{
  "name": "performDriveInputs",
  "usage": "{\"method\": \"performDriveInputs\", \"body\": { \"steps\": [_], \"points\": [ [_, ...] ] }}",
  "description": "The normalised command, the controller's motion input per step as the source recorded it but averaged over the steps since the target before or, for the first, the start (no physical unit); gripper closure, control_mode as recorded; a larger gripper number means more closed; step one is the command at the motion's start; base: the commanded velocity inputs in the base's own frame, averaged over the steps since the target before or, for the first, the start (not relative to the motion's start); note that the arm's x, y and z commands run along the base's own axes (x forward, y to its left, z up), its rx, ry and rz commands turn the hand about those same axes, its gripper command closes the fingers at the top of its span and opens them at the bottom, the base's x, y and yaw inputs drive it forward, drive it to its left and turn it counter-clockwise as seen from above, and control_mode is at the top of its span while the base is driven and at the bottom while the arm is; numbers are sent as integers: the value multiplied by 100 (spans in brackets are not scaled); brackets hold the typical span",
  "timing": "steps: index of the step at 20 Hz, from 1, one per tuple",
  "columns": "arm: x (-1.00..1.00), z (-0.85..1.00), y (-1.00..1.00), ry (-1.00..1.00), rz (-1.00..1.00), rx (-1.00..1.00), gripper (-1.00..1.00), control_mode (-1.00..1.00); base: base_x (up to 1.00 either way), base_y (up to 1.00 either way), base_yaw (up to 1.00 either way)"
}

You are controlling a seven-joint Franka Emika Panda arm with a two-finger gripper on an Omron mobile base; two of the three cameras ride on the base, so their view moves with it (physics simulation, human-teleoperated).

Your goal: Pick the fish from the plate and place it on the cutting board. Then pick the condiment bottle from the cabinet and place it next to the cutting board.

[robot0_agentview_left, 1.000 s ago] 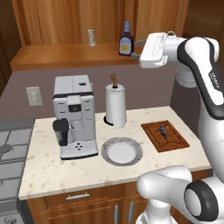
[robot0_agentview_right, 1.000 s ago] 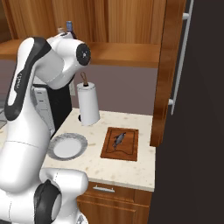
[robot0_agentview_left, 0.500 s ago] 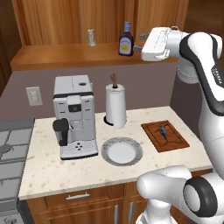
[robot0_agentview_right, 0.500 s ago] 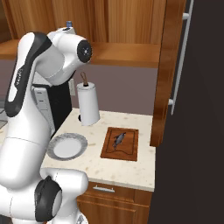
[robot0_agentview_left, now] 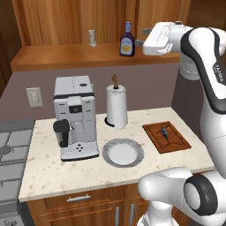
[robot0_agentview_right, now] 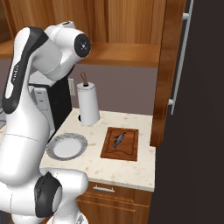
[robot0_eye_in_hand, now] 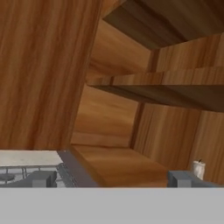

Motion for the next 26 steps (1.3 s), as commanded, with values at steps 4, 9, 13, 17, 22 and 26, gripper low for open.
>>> {"method": "performDriveInputs", "body": {
  "steps": [4, 9, 13, 17, 22, 26],
  "points": [
    [10, 0, -10, 0, -3, 0, -100, -100, 0, 0, 0],
    [12, 0, -14, 0, -2, 0, -100, -100, 0, 0, 0],
    [10, 0, -12, 0, -3, 0, -100, -100, 0, 0, 0],
    [7, 0, -8, 0, -3, 0, -100, -100, 0, 0, 0],
    [2, 3, -5, 0, -3, 0, -100, -100, 0, 0, 0],
    [0, 4, 0, 0, -3, 1, -100, -100, 0, 0, 0]
  ]
}}
